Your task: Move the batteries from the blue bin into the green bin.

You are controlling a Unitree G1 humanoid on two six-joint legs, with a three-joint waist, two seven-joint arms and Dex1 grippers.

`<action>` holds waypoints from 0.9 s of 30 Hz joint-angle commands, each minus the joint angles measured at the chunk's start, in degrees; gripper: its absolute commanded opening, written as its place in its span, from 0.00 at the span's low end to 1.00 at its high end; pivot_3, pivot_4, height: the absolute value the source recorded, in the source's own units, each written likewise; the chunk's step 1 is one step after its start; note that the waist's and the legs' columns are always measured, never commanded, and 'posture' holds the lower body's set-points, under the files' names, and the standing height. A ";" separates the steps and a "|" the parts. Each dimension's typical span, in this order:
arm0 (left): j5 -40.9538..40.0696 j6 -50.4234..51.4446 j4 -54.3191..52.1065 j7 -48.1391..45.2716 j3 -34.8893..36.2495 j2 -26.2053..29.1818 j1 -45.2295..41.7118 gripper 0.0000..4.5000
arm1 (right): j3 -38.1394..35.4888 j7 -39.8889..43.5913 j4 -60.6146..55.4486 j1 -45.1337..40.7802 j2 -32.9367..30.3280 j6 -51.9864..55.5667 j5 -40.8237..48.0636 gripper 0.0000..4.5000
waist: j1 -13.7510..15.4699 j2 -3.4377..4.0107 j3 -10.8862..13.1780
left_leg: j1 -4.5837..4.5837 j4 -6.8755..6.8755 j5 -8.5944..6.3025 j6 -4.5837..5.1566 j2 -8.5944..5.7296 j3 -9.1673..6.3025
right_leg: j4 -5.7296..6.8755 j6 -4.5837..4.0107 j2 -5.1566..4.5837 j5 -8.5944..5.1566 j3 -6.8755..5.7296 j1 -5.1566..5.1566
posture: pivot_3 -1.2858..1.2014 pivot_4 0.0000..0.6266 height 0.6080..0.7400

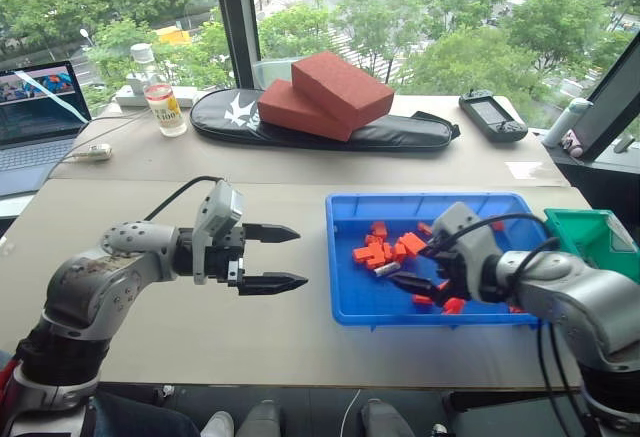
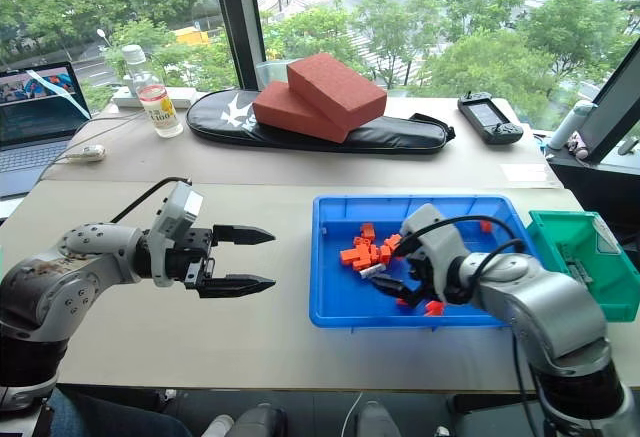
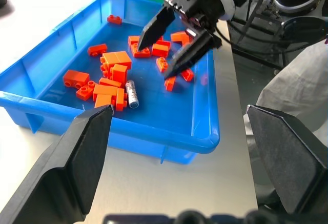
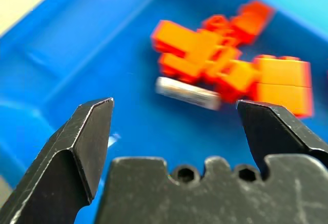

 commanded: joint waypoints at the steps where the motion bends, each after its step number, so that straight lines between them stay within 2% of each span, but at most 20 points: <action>1: -0.36 -0.35 -0.65 -0.55 0.45 0.39 -1.16 1.00 | 1.33 -2.30 -1.31 -1.74 1.11 2.69 -0.29 0.99 | 0.10 0.00 0.00 | 0.00 0.00 0.00 0.00 -0.02 0.01 | -0.01 0.00 -0.03 0.00 0.00 0.00 | 0.52 0.24 1.00; 9: -0.31 -0.14 -0.68 -0.25 0.57 0.35 -2.04 1.00 | 6.70 -6.96 2.05 -3.68 2.00 3.49 -3.99 0.99 | -0.12 0.00 0.00 | 0.01 0.00 0.00 0.00 -0.01 0.01 | 0.00 0.00 0.00 0.00 0.00 -0.01 | 0.52 0.24 1.00; 19: -0.27 -0.07 -0.76 -0.42 0.65 0.75 -1.85 1.00 | 7.55 -10.17 3.66 -4.63 5.91 5.58 -6.25 0.99 | -0.30 0.00 0.00 | 0.02 0.00 0.00 0.00 0.00 -0.01 | 0.02 0.00 0.02 0.00 0.00 -0.02 | 0.52 0.24 1.00; 27: -0.22 -0.16 -0.70 -0.41 0.59 0.67 -2.08 1.00 | 7.76 -12.36 6.30 -5.17 6.17 5.11 -9.19 0.99 | -0.30 0.00 0.00 | 0.02 0.00 0.00 0.00 0.00 0.00 | 0.02 0.00 0.02 0.00 0.00 -0.02 | 0.52 0.24 1.00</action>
